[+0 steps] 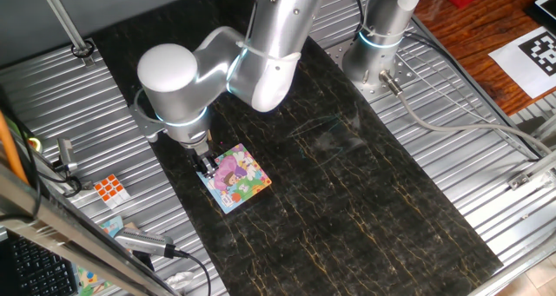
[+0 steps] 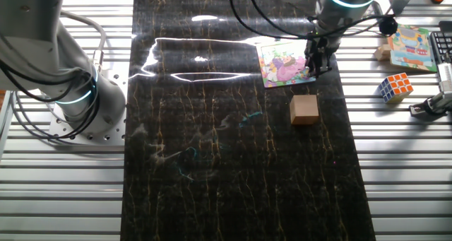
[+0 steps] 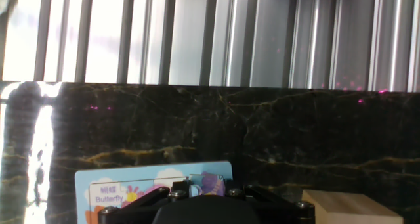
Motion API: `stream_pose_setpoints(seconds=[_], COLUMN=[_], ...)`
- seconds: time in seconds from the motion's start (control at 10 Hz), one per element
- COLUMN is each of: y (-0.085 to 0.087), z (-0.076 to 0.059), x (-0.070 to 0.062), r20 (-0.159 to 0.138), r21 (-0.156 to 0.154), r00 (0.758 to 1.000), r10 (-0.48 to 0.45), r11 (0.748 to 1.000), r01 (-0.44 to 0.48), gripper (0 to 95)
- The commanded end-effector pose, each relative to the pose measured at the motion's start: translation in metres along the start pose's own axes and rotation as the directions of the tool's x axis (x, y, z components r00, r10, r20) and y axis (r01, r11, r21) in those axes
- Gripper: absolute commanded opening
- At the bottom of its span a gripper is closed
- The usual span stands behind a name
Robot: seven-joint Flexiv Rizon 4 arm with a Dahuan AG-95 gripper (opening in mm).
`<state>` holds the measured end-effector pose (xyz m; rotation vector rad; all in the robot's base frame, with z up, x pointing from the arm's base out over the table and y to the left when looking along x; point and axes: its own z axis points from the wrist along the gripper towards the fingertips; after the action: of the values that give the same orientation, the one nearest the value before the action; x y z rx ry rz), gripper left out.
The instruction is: Assemble one piece of a puzzle
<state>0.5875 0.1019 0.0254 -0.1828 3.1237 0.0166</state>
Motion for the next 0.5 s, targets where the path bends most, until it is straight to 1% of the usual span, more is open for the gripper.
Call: stream_pose_setpoints(seconds=[0.1,0.5], y=[0.0001,0.0005], z=[0.0018,0.0058], x=[0.0001,0.0014], r20=[-0.002,0.002], r21=[0.0,0.001], r00=[1.0,1.0], r10=[-0.001,-0.012], r11=[1.0,1.0], r01=[0.001,0.012], gripper=[19.0,19.0])
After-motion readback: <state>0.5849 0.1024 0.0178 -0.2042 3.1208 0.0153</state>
